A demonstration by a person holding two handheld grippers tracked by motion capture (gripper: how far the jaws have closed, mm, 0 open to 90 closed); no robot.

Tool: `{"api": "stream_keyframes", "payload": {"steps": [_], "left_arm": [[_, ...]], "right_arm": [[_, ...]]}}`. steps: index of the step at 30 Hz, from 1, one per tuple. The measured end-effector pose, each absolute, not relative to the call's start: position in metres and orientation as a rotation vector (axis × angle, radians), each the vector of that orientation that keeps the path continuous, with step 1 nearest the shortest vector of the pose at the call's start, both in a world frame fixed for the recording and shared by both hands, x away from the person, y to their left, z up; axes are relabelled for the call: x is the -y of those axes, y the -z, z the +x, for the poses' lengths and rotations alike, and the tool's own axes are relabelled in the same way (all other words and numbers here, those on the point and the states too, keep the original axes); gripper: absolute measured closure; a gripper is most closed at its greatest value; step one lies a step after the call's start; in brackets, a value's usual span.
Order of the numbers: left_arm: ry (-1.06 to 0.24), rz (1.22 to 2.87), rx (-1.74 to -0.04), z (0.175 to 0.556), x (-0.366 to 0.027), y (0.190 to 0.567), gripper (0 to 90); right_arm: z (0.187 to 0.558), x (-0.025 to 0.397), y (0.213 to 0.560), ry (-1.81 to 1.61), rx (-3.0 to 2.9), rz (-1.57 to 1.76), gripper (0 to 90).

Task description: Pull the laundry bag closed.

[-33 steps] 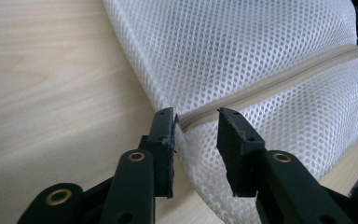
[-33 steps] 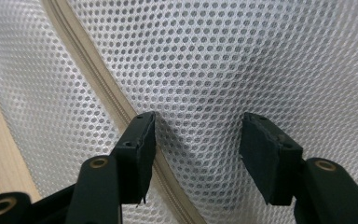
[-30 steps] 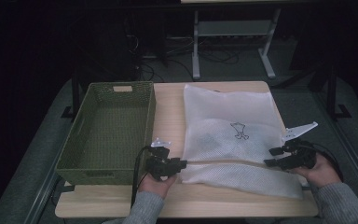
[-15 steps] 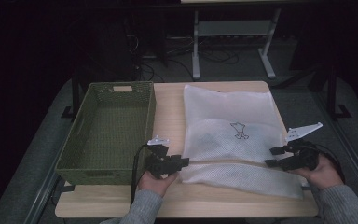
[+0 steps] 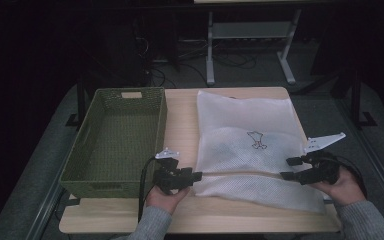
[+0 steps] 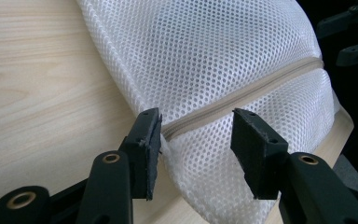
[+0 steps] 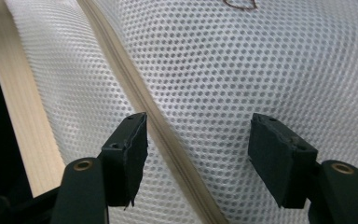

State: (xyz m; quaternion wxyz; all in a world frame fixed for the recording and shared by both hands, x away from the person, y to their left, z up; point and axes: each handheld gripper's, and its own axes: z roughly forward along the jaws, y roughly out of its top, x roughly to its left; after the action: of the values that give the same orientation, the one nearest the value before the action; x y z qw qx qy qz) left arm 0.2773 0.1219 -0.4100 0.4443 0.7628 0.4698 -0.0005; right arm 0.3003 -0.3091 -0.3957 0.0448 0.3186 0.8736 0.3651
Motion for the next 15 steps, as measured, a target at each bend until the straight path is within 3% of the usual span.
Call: {"api": "stream_keyframes", "payload": {"steps": [15], "left_arm": [[-0.023,1.922,-1.126,0.264,-0.125,0.415,49.1]], "right_arm": [[0.283,0.300,0.392,-1.153,-2.659,0.933,35.0]]}}
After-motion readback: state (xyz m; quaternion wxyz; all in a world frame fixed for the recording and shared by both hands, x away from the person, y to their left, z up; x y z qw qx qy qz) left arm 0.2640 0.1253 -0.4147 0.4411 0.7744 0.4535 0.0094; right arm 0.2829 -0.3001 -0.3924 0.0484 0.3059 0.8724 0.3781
